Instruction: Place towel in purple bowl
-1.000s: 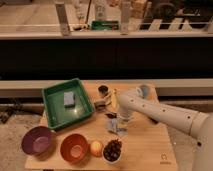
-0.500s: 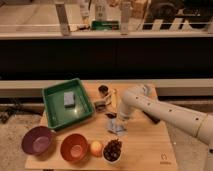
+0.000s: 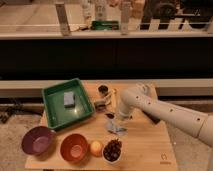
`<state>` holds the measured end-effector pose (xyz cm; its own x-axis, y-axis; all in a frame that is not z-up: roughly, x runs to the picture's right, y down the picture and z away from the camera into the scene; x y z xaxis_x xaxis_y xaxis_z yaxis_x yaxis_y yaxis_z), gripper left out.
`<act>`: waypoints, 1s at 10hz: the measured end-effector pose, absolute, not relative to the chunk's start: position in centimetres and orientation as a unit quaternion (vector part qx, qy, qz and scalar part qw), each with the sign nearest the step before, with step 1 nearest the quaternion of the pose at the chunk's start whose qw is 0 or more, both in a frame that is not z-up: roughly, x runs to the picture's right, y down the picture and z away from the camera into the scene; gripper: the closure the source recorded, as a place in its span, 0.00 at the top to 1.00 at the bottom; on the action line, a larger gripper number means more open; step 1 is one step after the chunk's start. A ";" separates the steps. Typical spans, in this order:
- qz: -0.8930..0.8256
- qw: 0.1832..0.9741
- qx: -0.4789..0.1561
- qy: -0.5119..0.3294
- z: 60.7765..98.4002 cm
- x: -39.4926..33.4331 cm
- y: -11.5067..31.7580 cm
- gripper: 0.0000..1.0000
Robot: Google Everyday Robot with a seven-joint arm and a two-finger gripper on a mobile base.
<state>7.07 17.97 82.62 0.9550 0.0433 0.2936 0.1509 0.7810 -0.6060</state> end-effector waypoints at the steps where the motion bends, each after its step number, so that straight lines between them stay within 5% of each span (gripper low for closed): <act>1: -0.040 0.931 -0.331 -0.152 82.7 7.1 18.2 0.78; 7: -0.270 0.863 -0.282 -0.319 81.1 6.4 20.3 0.78; 10: -0.380 0.825 -0.289 -0.302 81.6 5.8 21.7 0.78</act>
<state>5.85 21.67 81.64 0.5281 -0.4527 0.7185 0.8023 0.5432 -0.2474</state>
